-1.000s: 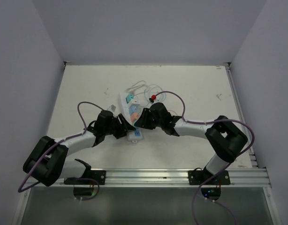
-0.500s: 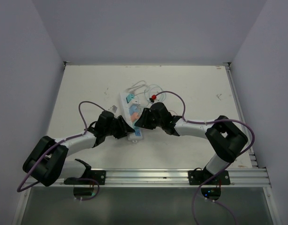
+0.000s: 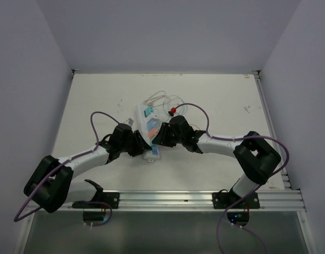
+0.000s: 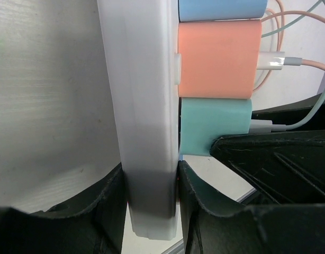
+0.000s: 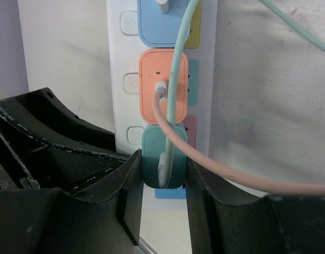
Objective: Pull the plug off the socket
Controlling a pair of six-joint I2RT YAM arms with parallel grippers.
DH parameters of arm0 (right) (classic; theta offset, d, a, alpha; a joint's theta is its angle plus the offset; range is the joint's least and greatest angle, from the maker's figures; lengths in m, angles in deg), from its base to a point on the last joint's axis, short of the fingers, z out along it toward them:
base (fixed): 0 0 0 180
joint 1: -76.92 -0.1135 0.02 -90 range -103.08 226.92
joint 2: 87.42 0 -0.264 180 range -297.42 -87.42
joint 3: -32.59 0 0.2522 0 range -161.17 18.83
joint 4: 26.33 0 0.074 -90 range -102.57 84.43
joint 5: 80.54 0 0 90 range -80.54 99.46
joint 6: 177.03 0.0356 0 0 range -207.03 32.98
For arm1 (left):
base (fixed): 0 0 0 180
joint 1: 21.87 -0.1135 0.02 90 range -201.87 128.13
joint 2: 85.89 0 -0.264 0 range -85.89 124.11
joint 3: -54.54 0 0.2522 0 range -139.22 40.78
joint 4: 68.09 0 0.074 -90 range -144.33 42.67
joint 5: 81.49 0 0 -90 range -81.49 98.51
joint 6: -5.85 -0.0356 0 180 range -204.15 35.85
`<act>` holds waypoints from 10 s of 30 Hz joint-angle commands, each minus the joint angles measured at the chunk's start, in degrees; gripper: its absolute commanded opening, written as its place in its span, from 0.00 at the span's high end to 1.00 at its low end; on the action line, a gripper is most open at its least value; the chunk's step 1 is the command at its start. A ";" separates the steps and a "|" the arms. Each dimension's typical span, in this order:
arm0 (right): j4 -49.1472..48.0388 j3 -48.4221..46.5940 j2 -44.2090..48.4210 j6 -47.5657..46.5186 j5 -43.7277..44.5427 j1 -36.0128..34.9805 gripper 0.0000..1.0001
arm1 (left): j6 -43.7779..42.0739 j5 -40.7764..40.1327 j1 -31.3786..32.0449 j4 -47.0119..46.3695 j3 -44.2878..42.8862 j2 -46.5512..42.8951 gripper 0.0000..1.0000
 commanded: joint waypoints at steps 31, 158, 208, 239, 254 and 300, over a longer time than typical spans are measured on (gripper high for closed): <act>7.57 11.31 13.58 -5.34 -5.04 20.19 1.00 | -1.60 -9.09 -0.11 7.99 0.11 -2.77 1.00; -9.66 1.55 1.53 1.25 0.75 -0.19 1.00 | 3.50 -5.22 -2.58 -3.54 8.19 -2.32 1.00; 10.36 10.17 15.67 -10.17 0.82 23.63 0.22 | 0.34 -1.88 -2.49 -3.09 5.47 -1.98 1.00; 1.77 -6.08 7.54 -3.49 5.23 2.98 0.11 | 0.69 -0.04 -2.49 -4.05 5.29 -1.88 1.00; -4.03 -15.41 -10.68 -0.77 2.51 -0.54 0.20 | 1.30 0.58 -2.40 -3.70 7.14 -3.64 1.00; -10.37 -2.31 -4.80 -0.33 0.40 -1.33 1.00 | 2.44 0.32 -2.49 -8.36 6.08 0.58 0.90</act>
